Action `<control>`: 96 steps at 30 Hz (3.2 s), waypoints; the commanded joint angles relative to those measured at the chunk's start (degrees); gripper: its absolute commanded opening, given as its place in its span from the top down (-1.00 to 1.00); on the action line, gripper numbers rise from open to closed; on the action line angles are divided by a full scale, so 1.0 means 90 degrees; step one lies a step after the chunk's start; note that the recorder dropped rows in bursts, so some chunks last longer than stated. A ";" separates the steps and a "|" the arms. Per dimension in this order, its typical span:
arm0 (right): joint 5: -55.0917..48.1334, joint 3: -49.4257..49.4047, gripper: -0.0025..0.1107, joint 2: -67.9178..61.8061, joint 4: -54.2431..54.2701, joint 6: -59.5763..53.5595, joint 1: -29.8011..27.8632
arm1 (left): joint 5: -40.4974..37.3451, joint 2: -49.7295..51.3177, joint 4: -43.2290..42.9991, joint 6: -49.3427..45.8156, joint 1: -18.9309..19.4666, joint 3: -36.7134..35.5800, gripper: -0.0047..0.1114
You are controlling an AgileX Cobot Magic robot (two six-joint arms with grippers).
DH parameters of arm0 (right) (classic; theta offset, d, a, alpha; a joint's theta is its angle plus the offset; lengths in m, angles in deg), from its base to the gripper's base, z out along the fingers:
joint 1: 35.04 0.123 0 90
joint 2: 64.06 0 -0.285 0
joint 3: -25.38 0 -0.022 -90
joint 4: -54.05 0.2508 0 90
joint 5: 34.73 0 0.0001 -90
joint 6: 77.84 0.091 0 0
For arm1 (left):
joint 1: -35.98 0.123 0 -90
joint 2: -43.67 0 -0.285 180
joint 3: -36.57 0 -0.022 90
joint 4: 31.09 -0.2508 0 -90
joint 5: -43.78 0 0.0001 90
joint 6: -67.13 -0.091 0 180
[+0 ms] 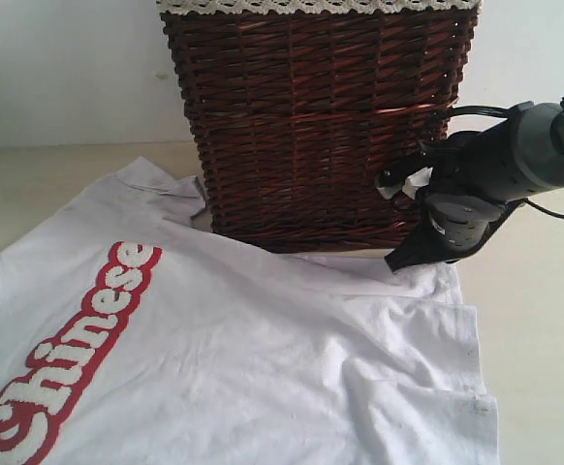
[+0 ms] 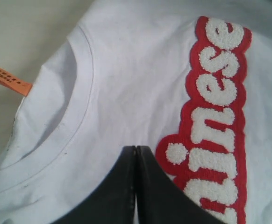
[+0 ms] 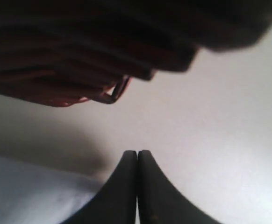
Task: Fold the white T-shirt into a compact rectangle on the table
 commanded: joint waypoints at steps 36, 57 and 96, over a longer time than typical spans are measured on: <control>0.0027 0.2905 0.96 -0.0846 0.6701 -0.6219 0.0251 | 0.0531 -0.0057 0.0144 0.0014 -0.0036 -0.0011 0.92; 0.0856 -0.1523 0.96 0.2143 0.5724 -0.5065 0.0533 | 0.0412 -0.0057 0.0156 0.0014 -0.0036 -0.0011 0.92; 0.1101 0.0172 0.96 -0.0580 0.1497 -0.0735 -0.0617 | 0.0443 -0.0057 0.0156 0.0014 -0.0036 -0.0011 0.92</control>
